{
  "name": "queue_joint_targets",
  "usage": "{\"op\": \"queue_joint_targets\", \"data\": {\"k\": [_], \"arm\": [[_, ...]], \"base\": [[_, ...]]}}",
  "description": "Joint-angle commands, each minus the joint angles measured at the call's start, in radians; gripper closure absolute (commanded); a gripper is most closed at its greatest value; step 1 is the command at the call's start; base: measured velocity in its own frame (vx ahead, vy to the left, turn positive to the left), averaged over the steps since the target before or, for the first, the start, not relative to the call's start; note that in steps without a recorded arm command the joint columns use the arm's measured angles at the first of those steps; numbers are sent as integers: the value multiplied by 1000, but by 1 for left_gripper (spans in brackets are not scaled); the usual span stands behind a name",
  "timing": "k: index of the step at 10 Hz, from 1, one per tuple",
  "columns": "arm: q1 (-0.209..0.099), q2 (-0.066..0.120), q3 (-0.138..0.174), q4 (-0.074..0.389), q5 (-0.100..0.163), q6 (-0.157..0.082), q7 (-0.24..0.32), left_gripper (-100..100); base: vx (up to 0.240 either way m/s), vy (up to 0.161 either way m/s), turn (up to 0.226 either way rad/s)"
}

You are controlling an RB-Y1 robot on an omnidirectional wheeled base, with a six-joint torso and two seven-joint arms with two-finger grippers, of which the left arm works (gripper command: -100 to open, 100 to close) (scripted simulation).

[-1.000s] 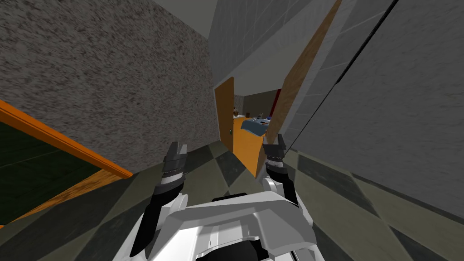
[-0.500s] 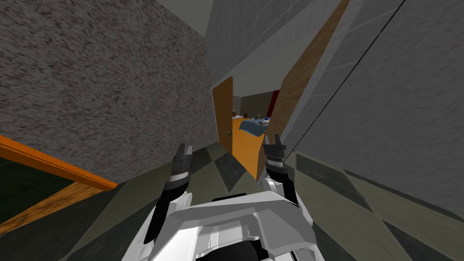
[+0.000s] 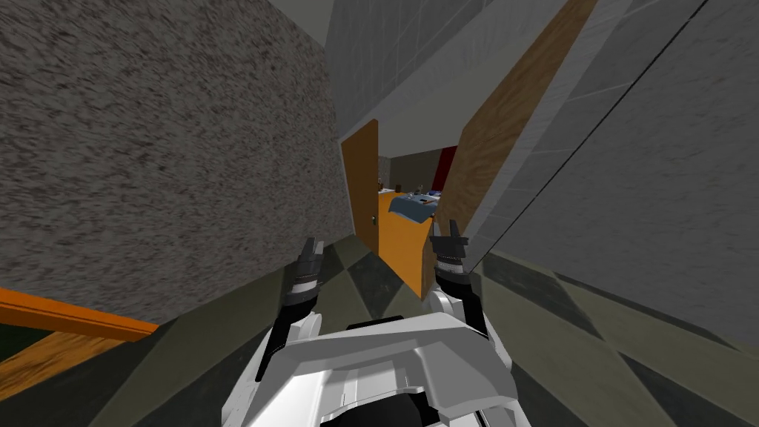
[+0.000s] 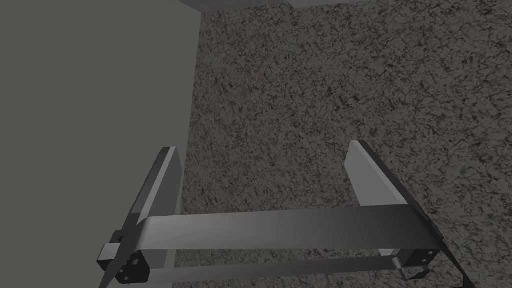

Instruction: Push the door open

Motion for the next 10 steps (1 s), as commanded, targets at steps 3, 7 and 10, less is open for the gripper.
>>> {"op": "queue_joint_targets", "data": {"k": [3, 7, 10], "arm": [[-28, 10, -23, 67, 15, -8, 0, -100], [-62, 18, -58, 158, 33, -20, -1, -100], [-81, 20, -77, 206, 43, -27, -2, -100]], "base": [[121, 55, -73], [122, 57, -102], [107, 42, -65]]}}
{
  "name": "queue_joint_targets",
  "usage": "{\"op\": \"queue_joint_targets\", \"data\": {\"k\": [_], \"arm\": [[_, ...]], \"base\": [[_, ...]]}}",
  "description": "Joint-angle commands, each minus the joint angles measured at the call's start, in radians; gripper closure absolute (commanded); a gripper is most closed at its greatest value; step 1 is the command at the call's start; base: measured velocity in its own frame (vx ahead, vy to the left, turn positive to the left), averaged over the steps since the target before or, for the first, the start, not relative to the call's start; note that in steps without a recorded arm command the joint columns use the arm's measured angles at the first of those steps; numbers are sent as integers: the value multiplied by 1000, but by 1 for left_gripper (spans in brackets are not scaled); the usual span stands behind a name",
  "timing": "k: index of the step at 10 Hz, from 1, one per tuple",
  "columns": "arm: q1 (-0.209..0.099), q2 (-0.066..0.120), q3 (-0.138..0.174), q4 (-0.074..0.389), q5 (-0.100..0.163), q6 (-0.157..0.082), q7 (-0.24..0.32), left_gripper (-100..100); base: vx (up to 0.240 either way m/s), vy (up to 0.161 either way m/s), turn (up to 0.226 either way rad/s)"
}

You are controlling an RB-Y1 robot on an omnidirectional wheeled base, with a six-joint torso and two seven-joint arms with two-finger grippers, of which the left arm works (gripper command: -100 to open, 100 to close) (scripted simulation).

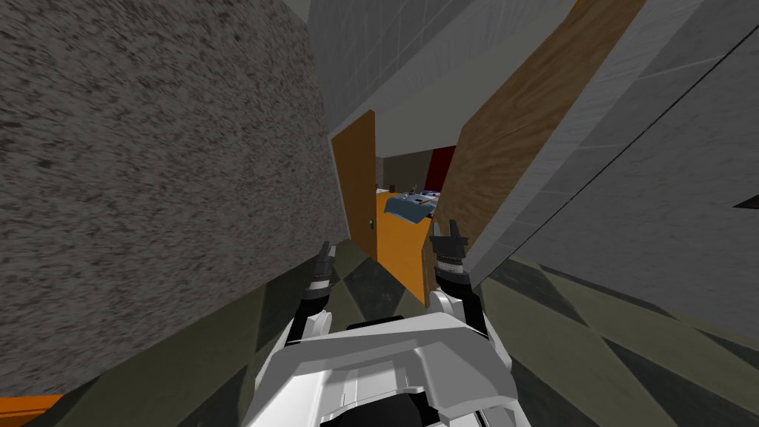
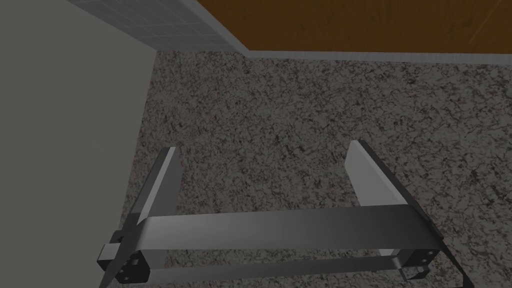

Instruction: Push the door open

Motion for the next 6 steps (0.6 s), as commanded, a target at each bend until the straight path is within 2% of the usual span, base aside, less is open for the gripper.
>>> {"op": "queue_joint_targets", "data": {"k": [1, 2, 6], "arm": [[-10, 2, -11, 29, 5, -7, -1, -100], [-22, 4, -24, 61, 12, -11, -1, -100], [-48, 6, -51, 130, 25, -20, -3, -100]], "base": [[96, 46, -67], [134, 77, -126], [104, 59, -74]]}}
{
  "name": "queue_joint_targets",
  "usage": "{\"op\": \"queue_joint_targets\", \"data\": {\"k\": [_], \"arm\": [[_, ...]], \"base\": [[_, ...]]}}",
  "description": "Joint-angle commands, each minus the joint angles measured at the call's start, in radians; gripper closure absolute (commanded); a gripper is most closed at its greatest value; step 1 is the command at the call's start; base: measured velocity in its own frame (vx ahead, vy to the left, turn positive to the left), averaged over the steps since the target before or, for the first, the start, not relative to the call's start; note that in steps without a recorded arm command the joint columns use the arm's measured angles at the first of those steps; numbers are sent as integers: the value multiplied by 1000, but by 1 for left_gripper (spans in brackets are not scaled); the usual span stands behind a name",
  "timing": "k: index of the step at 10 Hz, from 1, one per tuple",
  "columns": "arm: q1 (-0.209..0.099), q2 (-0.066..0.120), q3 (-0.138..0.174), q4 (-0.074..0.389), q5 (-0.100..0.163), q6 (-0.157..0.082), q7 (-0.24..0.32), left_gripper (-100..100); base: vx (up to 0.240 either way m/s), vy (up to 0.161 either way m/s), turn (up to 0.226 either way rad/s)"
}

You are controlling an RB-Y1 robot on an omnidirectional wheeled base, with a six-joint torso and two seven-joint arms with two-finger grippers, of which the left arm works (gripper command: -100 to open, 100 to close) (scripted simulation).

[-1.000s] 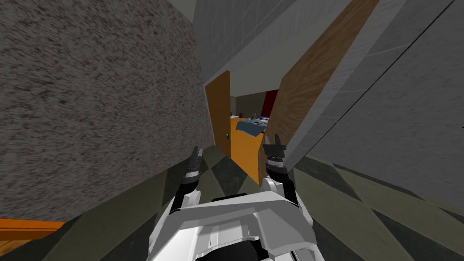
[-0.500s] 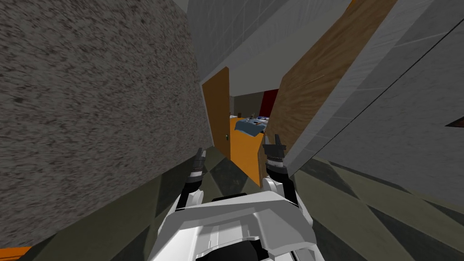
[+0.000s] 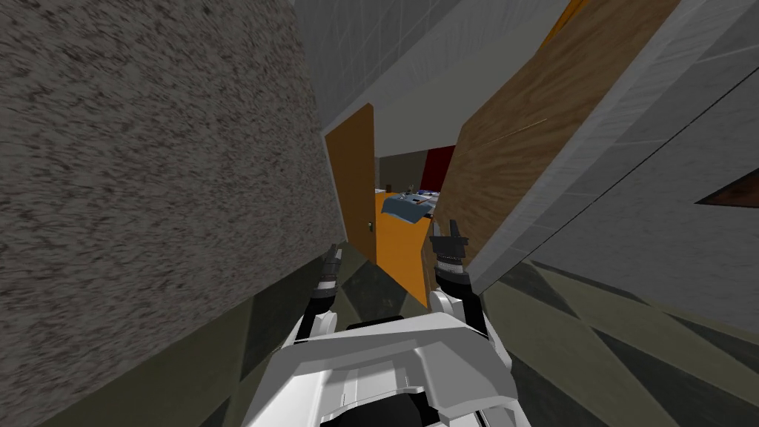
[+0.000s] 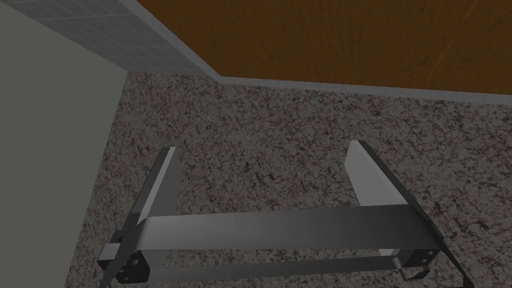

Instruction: Push the door open

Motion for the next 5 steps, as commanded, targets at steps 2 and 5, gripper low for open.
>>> {"op": "queue_joint_targets", "data": {"k": [2, 5], "arm": [[-24, 1, -25, 63, 12, -8, -2, -100], [-44, 1, -46, 116, 23, -15, -3, -100]], "base": [[95, 61, -105], [105, 65, -83]]}}
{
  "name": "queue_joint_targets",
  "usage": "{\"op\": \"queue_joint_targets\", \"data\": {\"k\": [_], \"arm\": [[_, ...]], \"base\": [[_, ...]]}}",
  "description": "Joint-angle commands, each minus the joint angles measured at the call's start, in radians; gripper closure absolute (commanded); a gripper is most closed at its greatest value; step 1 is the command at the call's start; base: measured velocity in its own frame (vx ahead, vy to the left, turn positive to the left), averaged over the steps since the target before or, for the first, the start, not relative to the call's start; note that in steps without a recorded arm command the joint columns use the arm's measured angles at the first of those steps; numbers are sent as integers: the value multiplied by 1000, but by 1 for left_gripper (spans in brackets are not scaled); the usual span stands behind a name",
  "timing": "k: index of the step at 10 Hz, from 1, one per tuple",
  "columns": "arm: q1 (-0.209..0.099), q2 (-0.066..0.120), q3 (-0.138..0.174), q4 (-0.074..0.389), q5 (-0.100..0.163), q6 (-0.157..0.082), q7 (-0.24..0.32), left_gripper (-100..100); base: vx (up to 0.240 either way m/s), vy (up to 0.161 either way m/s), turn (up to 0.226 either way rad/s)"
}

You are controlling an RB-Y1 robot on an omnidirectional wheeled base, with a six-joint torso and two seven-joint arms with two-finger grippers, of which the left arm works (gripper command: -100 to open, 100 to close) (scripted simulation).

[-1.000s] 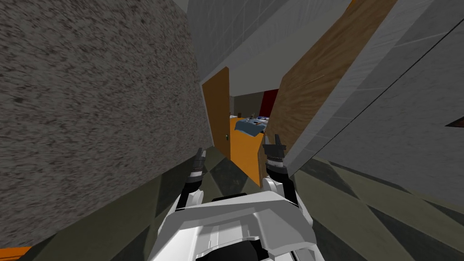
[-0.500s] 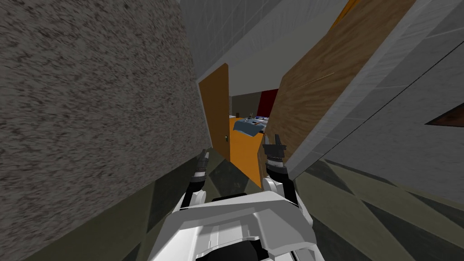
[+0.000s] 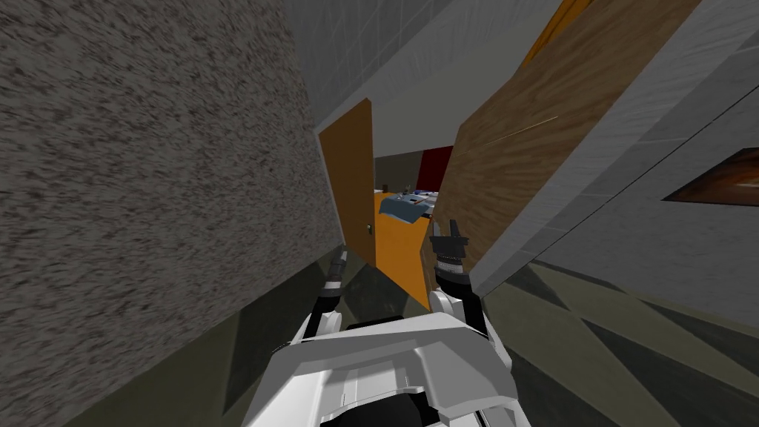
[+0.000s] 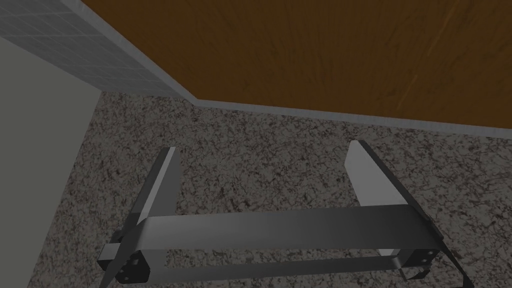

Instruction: Push the door open

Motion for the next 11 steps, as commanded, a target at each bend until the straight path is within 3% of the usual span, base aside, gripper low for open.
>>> {"op": "queue_joint_targets", "data": {"k": [1, 2, 11], "arm": [[-7, 3, -11, 29, 7, -8, 2, -100], [-21, 3, -25, 65, 14, -13, 1, -100], [-89, -1, -95, 242, 49, -37, -3, -100]], "base": [[83, 53, -81], [113, 72, -111], [100, 74, -88]]}}
